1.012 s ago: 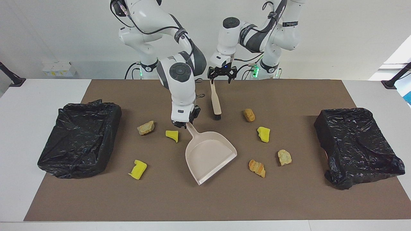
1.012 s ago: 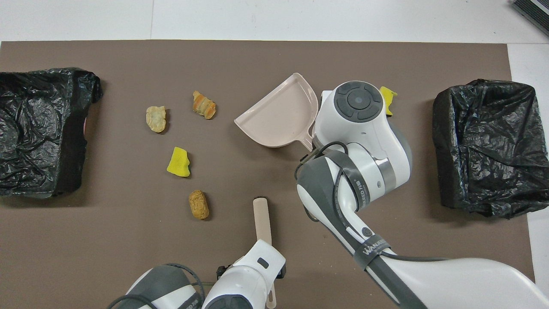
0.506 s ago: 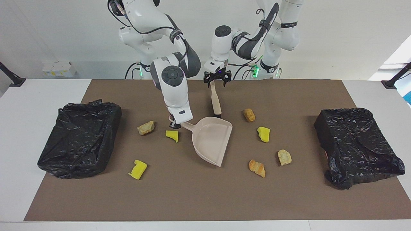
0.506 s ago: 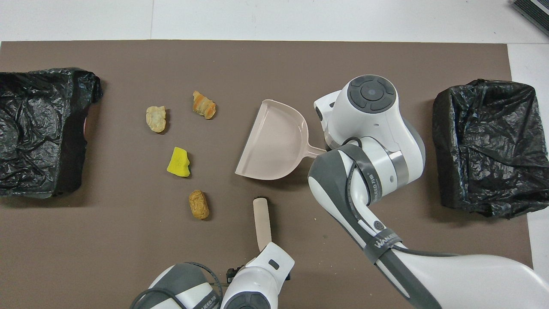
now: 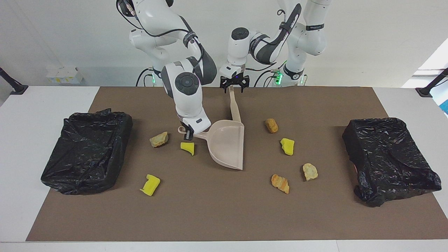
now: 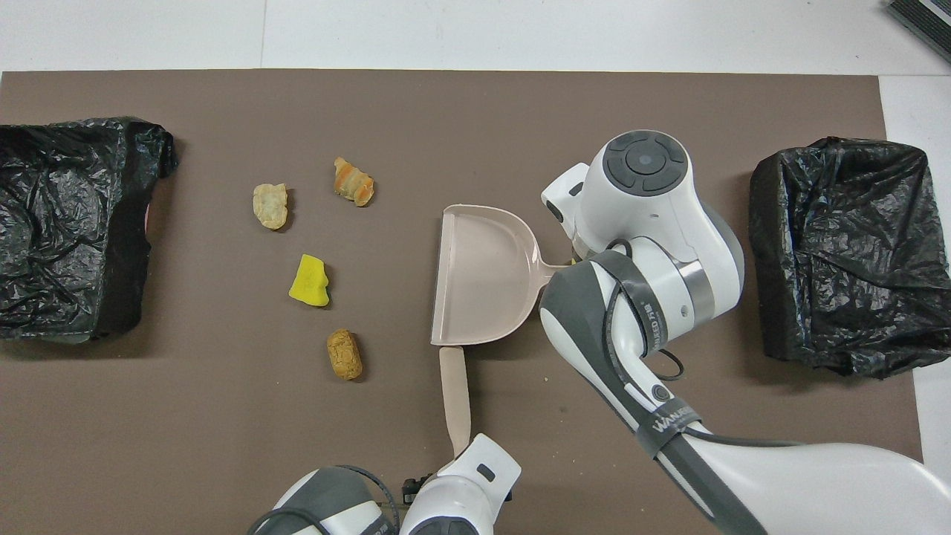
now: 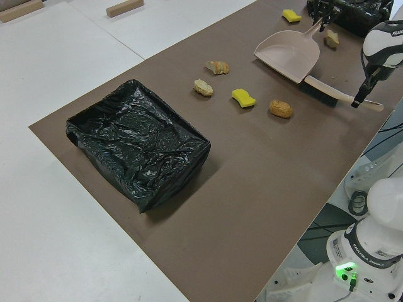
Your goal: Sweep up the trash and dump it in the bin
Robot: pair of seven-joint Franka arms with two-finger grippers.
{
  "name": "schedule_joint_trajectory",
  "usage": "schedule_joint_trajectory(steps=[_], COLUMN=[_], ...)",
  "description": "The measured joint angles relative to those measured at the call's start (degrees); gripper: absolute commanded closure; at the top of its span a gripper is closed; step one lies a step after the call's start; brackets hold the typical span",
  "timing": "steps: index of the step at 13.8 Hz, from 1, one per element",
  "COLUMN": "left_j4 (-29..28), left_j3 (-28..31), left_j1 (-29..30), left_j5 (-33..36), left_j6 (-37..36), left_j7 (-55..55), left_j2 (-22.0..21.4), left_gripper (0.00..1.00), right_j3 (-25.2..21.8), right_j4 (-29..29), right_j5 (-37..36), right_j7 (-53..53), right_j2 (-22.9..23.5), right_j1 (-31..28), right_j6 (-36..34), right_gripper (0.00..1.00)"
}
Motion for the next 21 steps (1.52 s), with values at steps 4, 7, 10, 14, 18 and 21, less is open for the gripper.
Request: schedule_joint_trajectory(steps=[4,7,10,14,18,21], left_j4=[0.0,-0.1,0.1,2.5,6.5,6.9], left_j3=[0.0,0.0,0.0,0.7,1.6,2.0], left_j1=[-0.2,-0.2,-0.2,-0.1,4.9,11.0], left_j5=[-0.7,-0.8,-0.8,-0.8,0.2,3.6], left_j6=[0.0,-0.4,-2.6,-7.7,-15.1,-18.3], left_j7=[0.0,0.1,0.8,1.4,5.8,7.9], left_j2=[0.1,0.2,0.1,-0.1,-0.8,-1.9], left_gripper=[0.67,0.99,1.0,1.0,1.0,1.0], right_j3=[0.0,0.0,0.0,0.3,0.4,0.3], right_j4=[0.0,0.0,-0.1,-2.5,-9.2,-10.7], right_j5=[1.5,5.1,5.5,4.8,0.3,-1.8], right_j7=[-1.1,-6.7,-9.3,-9.3,-9.0,-7.9], right_j2=[-1.3,-2.2,-2.2,-3.1,-5.2,-5.3], right_j1=[-2.8,-6.6,-8.0,-6.5,-3.2,-0.9], right_j6=[0.0,-0.1,-0.5,1.7,8.1,9.2], right_gripper=[1.0,1.0,1.0,1.0,1.0,1.0])
